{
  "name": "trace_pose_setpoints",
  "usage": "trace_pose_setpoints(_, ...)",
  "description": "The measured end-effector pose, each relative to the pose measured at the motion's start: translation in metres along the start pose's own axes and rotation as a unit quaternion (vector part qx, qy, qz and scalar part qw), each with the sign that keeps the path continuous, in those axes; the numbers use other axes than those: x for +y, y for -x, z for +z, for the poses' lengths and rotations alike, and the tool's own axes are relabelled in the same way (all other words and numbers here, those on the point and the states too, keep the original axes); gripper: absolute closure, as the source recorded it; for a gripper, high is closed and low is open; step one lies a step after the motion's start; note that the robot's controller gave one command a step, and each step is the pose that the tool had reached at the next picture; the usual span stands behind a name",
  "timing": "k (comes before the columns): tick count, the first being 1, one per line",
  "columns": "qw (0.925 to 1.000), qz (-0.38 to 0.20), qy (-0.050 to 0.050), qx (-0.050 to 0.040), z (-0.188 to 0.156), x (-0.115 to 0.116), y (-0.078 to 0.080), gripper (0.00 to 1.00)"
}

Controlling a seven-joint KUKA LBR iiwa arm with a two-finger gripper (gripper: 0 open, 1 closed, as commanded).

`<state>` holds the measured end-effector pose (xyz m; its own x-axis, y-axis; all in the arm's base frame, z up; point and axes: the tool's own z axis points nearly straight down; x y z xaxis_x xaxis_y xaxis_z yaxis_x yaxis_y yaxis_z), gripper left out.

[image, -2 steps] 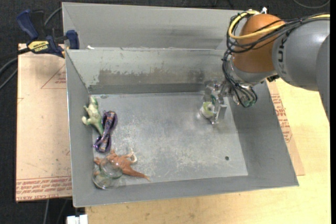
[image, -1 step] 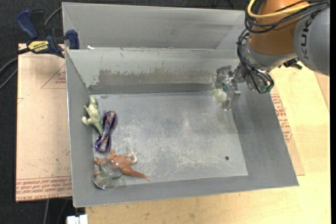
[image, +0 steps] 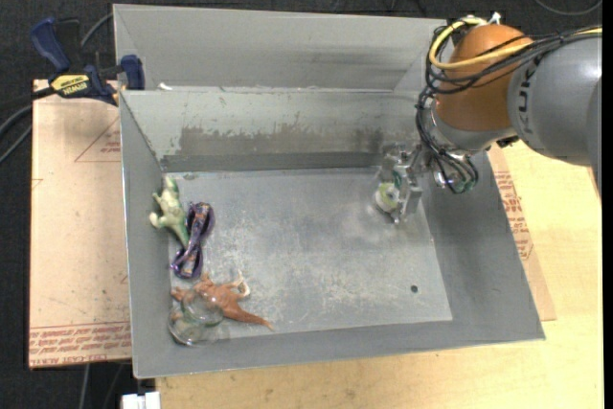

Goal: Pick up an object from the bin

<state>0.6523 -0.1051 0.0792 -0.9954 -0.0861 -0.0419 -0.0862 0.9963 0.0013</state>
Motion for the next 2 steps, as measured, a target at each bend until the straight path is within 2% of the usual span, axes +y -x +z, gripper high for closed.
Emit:
trace_pose_setpoints(1,0.9999,0.016,0.000,0.0052,-0.104,0.001,0.002,1.00)
trace_pose_setpoints(2,0.9999,0.016,-0.001,-0.0006,-0.121,-0.001,0.005,1.00)
